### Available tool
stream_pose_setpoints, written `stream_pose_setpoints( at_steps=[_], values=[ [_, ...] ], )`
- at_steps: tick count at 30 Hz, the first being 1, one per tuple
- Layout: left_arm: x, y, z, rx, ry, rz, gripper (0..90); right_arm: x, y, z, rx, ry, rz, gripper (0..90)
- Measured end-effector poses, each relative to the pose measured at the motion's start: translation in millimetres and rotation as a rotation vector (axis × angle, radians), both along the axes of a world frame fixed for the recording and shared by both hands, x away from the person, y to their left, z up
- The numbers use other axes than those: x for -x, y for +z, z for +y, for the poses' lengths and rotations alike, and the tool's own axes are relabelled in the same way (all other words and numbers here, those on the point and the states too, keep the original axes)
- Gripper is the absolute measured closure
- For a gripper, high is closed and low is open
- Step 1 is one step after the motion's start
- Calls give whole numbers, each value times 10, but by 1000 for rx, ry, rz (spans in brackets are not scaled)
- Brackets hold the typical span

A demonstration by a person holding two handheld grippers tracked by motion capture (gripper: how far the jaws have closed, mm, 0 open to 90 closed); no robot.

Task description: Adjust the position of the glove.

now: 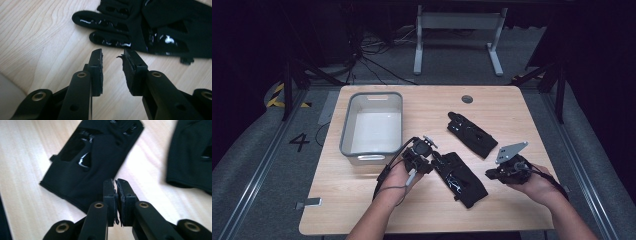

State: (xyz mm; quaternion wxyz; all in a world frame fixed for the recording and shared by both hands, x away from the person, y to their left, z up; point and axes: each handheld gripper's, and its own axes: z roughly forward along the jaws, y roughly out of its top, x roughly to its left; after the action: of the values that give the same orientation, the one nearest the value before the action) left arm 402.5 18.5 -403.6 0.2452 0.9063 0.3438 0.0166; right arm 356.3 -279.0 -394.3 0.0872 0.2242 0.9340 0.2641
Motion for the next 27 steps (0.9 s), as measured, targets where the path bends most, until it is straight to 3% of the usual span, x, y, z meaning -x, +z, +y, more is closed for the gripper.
stream_pose_setpoints(
  at_steps=[5,7,15,19,22,27],
  values=[
    [-101,-69,-56,-14,26,25,682,111,-109,52,0,-26,27,819],
    [-138,-84,-66,0,37,40,662,133,-162,83,0,-33,40,803],
    [-224,-154,-88,-9,61,25,563,169,-254,142,10,-59,80,743],
    [-253,-199,-113,-6,62,23,560,166,-258,145,6,-66,82,730],
    [-281,-229,-142,18,58,46,570,162,-267,141,11,-67,87,728],
    [-300,-278,-187,-6,64,50,622,165,-273,149,16,-64,90,724]
  ],
)
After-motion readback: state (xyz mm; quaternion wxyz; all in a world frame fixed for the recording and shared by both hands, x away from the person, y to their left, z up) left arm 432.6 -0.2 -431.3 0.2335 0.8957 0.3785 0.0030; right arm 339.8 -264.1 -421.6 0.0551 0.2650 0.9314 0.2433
